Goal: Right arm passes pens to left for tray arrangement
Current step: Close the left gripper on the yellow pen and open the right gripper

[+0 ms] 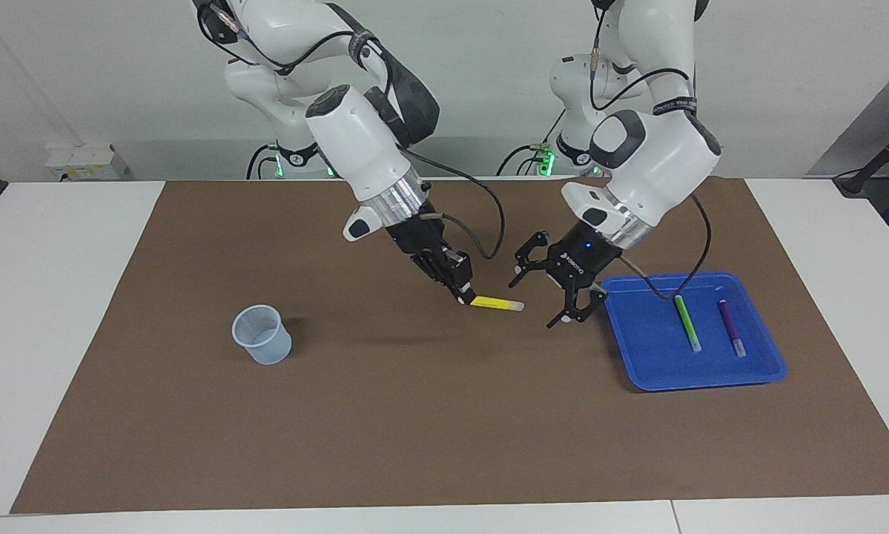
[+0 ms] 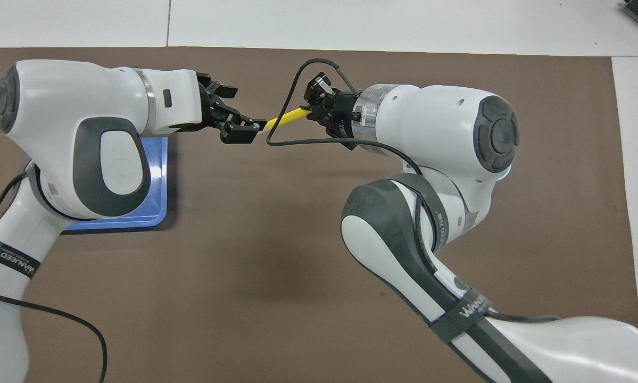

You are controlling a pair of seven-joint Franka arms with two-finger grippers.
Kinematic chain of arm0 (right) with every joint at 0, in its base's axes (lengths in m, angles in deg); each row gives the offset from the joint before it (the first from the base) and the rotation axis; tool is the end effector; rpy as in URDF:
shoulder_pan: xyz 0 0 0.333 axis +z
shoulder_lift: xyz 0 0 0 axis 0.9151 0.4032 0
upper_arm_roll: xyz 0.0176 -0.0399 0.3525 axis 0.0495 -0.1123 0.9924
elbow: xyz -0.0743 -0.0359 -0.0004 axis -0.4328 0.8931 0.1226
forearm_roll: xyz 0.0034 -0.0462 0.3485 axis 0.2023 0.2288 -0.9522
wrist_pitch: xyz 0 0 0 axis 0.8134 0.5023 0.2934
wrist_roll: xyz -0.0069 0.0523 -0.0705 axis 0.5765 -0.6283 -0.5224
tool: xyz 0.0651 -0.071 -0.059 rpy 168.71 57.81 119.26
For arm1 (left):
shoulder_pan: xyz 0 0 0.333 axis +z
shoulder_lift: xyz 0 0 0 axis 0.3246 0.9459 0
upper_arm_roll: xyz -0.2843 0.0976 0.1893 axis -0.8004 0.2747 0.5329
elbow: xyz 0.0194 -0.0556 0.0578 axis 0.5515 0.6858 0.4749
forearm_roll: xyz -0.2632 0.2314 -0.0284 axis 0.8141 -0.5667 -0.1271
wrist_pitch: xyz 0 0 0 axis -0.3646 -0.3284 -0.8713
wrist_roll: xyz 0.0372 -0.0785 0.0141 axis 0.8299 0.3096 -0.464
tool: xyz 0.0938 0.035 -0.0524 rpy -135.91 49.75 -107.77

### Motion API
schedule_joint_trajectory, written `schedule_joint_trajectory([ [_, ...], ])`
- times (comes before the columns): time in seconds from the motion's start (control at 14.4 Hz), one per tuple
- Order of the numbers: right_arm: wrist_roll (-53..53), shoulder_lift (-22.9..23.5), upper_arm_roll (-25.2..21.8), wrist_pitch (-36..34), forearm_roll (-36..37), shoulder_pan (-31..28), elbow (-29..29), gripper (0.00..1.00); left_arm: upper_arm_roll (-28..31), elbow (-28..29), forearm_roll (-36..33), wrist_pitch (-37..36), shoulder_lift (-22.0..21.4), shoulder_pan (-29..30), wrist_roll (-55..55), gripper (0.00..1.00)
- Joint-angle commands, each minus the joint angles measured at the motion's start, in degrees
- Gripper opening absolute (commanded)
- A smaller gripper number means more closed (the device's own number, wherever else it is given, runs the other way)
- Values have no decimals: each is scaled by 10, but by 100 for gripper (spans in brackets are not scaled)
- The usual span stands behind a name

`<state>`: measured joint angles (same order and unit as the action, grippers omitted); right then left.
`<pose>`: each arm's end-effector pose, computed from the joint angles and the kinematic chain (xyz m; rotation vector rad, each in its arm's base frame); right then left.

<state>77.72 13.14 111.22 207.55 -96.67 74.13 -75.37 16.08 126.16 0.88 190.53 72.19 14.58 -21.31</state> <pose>0.6046 0.3092 0.5592 -2.2639 0.9735 -0.2139 0.5963 -0.2328 0.5484 2.3446 -1.1023 0.6860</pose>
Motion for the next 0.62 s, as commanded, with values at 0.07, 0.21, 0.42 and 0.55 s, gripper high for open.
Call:
schedule_joint_trajectory([
  [0.07, 4, 5, 3, 14, -11, 3, -2, 0, 6, -3, -9, -10, 3, -6, 10, 92],
  [0.21, 4, 5, 2, 14, -11, 3, -4, 0, 6, -3, -9, -8, 4, -12, 35, 92],
  [0.42, 5, 5, 2, 14, -10, 5, -6, 0, 7, -3, -11, -3, 4, -25, 66, 87],
  [0.55, 5, 5, 2, 14, -10, 5, -7, 0, 7, -3, -12, -2, 4, -28, 113, 85],
])
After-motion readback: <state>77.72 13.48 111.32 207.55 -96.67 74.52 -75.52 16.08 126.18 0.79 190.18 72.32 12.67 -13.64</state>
